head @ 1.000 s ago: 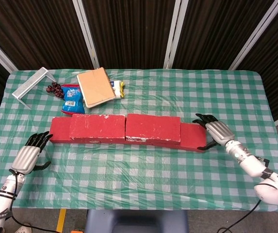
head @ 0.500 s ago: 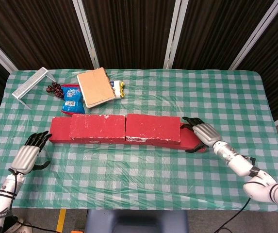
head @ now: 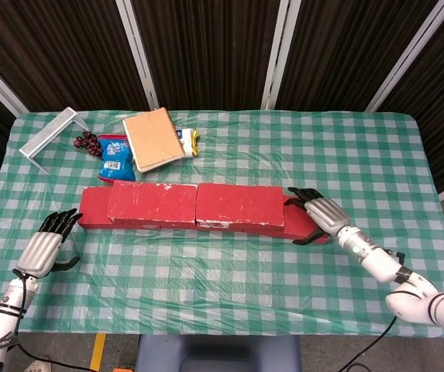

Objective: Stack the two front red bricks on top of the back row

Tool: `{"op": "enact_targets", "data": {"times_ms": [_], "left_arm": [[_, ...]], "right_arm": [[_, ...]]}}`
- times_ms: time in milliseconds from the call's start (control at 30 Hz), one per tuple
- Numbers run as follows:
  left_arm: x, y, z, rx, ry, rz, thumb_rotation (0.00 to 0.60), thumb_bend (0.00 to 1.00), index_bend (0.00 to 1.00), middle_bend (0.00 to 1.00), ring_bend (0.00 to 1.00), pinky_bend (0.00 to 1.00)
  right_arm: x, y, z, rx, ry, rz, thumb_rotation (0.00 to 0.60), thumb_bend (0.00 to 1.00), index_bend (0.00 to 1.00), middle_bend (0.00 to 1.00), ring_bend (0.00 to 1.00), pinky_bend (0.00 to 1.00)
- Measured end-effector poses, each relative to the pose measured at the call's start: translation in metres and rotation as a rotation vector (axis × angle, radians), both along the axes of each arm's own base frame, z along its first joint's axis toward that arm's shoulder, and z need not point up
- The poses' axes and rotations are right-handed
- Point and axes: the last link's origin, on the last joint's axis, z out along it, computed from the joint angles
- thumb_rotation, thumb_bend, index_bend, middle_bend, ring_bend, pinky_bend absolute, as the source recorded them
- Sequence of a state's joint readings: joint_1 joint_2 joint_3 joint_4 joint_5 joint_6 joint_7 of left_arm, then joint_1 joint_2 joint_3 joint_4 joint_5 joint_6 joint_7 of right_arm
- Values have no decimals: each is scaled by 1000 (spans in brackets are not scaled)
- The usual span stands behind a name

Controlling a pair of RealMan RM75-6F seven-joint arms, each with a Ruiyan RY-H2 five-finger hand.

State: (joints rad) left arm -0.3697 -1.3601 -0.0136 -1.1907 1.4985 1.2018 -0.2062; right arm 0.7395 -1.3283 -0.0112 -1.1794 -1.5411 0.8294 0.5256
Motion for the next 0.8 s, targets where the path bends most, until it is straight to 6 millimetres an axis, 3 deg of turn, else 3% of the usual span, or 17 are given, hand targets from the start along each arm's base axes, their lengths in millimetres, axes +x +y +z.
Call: {"op": "enact_targets", "data": {"times_ms": [167, 300, 567, 800], "left_arm": [[2, -2, 2, 10, 0, -9, 600, 265, 0, 0, 0, 20], [5, -5, 6, 41, -2, -24, 600, 286, 0, 0, 0, 20], [15, -16, 23, 169, 36, -68, 600, 295, 0, 0, 0, 21], [19, -28, 38, 230, 51, -65, 600, 308, 0, 0, 0, 21]], "right_arm": [[-7, 11, 12, -39, -24, 2, 536, 71, 145, 32, 0, 33], [-17, 32, 25, -126, -56, 28, 534, 71, 11, 1, 0, 16], [-43, 106, 49, -424, 82, 76, 554, 71, 0, 0, 0, 0], [-49, 165, 64, -533, 192, -52, 554, 71, 0, 0, 0, 0]]}}
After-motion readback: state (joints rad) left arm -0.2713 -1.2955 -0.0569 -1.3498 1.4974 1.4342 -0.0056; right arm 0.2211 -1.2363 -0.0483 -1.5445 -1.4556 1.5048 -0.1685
